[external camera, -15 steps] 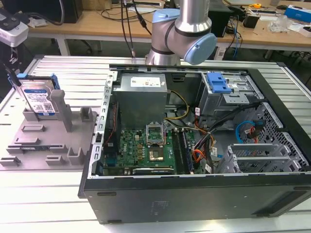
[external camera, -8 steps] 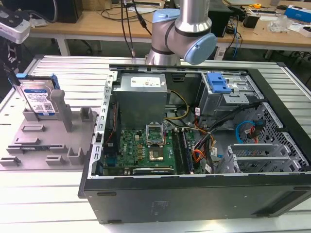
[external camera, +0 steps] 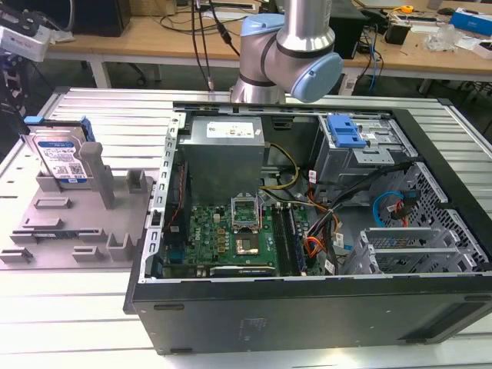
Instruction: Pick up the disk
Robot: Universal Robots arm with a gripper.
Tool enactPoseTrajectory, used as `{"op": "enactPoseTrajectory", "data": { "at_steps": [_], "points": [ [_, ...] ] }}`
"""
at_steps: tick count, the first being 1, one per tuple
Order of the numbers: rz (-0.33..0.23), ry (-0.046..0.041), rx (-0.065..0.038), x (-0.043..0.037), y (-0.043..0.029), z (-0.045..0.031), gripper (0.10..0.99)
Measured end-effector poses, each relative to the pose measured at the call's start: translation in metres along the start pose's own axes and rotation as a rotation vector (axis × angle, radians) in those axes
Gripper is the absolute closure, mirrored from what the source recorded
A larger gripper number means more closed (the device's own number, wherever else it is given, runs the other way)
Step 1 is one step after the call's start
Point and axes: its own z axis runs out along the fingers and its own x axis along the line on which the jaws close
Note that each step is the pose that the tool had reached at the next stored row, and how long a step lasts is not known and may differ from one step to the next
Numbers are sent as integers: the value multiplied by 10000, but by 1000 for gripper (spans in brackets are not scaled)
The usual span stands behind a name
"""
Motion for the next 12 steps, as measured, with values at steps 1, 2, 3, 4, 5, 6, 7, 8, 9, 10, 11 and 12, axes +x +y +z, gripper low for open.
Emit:
{"op": "enactPoseTrajectory", "data": {
  "at_steps": [1, 2, 3, 4, 5, 6, 7, 8, 9, 10, 11, 12],
  "points": [
    [-163, 5, 2, 0, 0, 1, 545],
    [-507, 16, 11, 0, 0, 1, 545],
    [-676, 20, 19, 0, 0, 2, 545],
    [-898, 25, 33, 0, 0, 3, 545],
    [-1109, 28, 50, 0, 0, 5, 545],
    [-1291, 29, 66, 0, -1, 7, 545],
    [-1551, 33, 86, 0, -1, 9, 545],
    [-1845, 38, 109, 0, 0, 10, 545],
    [-2359, 46, 148, 0, -1, 14, 545],
    [-2615, 51, 166, 0, -1, 15, 545],
    [-2845, 55, 177, 0, -1, 17, 545],
    [-3009, 58, 184, 0, -1, 17, 545]
  ]
}}
